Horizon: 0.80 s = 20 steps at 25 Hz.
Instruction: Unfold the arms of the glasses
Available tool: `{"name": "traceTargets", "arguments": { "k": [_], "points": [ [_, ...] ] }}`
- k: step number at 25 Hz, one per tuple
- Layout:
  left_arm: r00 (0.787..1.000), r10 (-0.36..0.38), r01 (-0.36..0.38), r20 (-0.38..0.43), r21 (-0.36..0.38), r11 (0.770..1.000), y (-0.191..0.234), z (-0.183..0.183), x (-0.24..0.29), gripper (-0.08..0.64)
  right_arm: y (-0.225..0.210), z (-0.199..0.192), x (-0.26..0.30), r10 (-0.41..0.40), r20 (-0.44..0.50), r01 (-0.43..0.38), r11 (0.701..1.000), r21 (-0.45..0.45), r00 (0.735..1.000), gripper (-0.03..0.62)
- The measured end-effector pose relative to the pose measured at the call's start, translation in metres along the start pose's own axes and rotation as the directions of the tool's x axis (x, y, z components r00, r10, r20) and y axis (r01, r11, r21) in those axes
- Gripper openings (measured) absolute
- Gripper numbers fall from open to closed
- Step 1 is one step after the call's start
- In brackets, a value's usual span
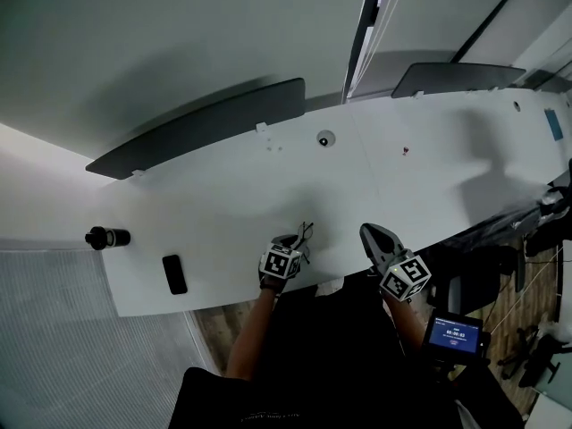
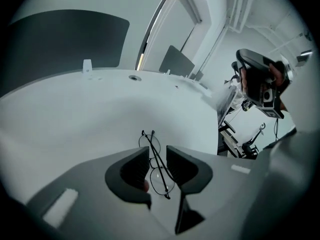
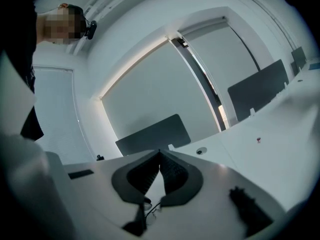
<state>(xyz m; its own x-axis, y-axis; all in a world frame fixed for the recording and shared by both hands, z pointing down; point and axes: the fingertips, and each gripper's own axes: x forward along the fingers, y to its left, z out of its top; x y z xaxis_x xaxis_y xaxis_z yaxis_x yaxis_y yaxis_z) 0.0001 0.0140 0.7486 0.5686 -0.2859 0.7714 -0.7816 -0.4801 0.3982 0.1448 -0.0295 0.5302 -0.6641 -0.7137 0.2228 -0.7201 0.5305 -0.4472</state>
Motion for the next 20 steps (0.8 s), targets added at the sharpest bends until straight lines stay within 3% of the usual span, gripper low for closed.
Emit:
{"name": "traceTargets", "arguments": {
  "k": [8,15,20],
  "points": [
    [0.998,0.013,-0.015,-0.069,-0.027,1.000,0.001,-0.003,0.018,0.127,-0.009,-0.003,-0.013,-0.041,0.013,0.041,0.999,0.014,0.999,0.008],
    [0.992,0.070,-0.070,-0.105,0.001,0.998,0.010,-0.003,0.021,0.124,-0.013,0.001,-0.012,-0.044,0.017,0.044,0.999,0.013,0.999,0.008],
    [0.989,0.100,-0.096,-0.105,0.039,0.995,0.012,-0.003,0.020,0.041,-0.014,0.003,-0.009,-0.039,0.016,0.039,0.999,0.008,0.999,0.008]
  ]
}}
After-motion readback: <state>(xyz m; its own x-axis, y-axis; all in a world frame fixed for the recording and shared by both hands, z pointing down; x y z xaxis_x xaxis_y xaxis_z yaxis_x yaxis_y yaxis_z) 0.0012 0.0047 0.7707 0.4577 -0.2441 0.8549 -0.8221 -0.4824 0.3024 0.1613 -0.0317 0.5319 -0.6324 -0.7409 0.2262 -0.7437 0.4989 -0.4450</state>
